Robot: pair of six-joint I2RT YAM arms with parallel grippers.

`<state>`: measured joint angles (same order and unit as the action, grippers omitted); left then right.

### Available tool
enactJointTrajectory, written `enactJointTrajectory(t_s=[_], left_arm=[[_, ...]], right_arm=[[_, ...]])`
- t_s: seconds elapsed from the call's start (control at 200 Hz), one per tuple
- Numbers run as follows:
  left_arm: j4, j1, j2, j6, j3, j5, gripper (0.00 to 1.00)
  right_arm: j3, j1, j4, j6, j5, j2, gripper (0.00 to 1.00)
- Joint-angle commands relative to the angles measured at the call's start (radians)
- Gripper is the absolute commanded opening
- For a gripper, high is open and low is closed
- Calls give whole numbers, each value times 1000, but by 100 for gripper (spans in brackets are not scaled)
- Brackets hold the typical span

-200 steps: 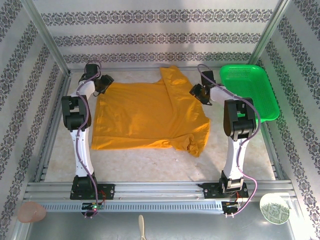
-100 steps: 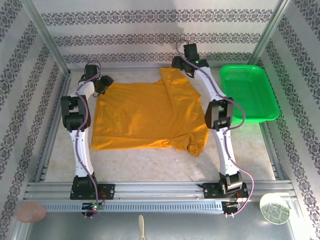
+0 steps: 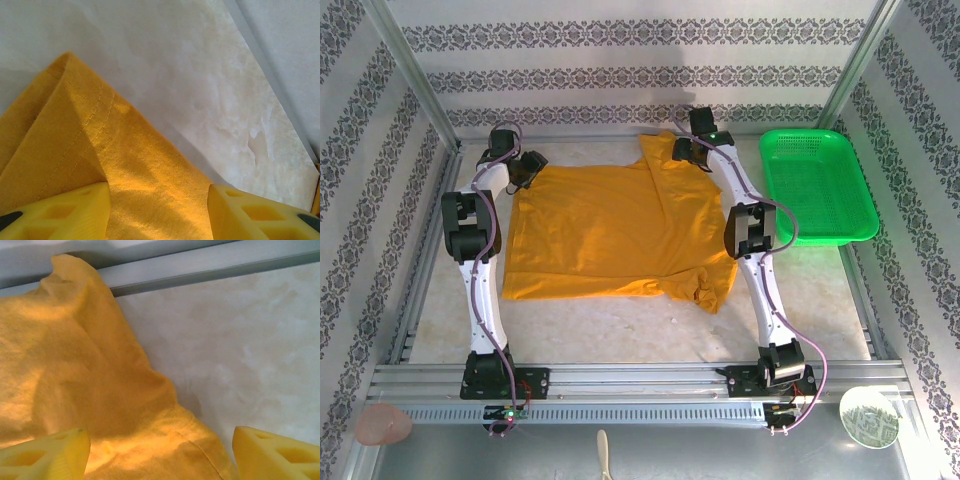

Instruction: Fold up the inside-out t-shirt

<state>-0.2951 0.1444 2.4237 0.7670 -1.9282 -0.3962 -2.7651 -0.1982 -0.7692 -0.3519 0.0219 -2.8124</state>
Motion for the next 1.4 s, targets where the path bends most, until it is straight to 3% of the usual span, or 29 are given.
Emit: enactJointTrajectory(t_s=[0.0,0.205,0.305,0.555,0.764,1.014,1.214,1.394], left_arm=[[-67,2,0,-12,15,-20,54],[-47,1,3,7,28,-29,54],[-25,2,3,19,42,-36,54],[-35,1,-3,12,24,-46,54],[-39,7,-5,13,36,-32,54],[-26,11,-6,19,56,-31,49],[-20,20,-5,26,67,-26,49],[-4,24,-5,38,75,-33,49]], right_arm=[[-47,-3,2,-4,-41,-16,72],[-51,4,23,-62,-134,-35,68],[-56,8,27,-103,-182,-49,61],[-39,22,29,-149,-201,-42,0],[38,47,50,-154,-95,39,0],[34,60,26,-190,-55,48,0],[150,84,89,-237,23,122,0],[58,102,67,-267,4,103,0]])
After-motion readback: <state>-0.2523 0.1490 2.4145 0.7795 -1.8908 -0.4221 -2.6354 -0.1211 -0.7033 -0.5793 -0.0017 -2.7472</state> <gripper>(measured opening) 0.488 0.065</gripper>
